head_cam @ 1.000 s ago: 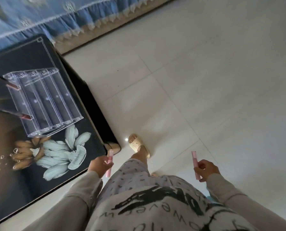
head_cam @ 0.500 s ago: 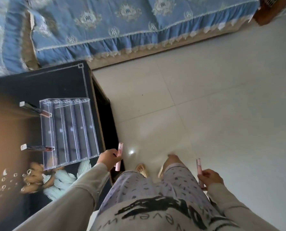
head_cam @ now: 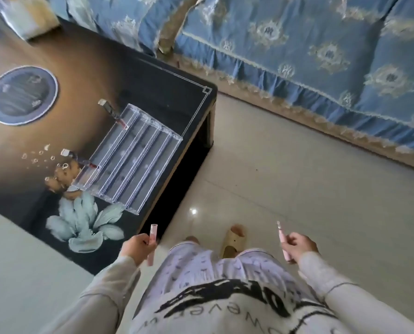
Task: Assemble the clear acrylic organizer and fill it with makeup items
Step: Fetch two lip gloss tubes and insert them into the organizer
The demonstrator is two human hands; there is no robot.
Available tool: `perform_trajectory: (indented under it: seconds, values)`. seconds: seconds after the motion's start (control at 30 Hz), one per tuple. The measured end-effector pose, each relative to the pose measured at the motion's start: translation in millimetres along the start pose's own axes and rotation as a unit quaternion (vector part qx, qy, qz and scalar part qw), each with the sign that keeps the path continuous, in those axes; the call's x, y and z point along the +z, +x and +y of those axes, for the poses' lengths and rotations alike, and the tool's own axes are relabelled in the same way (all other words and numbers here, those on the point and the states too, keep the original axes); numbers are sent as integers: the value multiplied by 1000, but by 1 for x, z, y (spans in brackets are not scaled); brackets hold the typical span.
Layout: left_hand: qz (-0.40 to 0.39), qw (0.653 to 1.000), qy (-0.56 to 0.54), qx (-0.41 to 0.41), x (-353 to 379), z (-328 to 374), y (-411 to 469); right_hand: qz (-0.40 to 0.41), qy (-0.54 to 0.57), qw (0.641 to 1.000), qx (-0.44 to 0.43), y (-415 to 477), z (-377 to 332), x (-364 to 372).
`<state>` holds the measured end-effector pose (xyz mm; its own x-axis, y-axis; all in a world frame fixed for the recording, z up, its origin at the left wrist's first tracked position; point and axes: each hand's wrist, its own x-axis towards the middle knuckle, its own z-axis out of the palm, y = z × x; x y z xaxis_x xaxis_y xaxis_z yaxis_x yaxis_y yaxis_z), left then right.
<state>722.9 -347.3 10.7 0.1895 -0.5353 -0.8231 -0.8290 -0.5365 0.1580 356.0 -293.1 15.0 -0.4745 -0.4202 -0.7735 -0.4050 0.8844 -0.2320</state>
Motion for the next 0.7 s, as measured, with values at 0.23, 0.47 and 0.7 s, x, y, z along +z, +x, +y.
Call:
perform_trajectory:
  seconds: [0.23, 0.47, 0.7]
  values:
    - [42, 976, -182, -111, 55, -5, -24, -37, -149, 982, -109, 56, -79, -43]
    - [67, 939, -301, -156, 61, 6, -20, -65, -217, 962, -153, 73, -144, -27]
    - [81, 919, -354, -155, 15, 12, 2, -67, -264, 945, -181, 69, -204, 8]
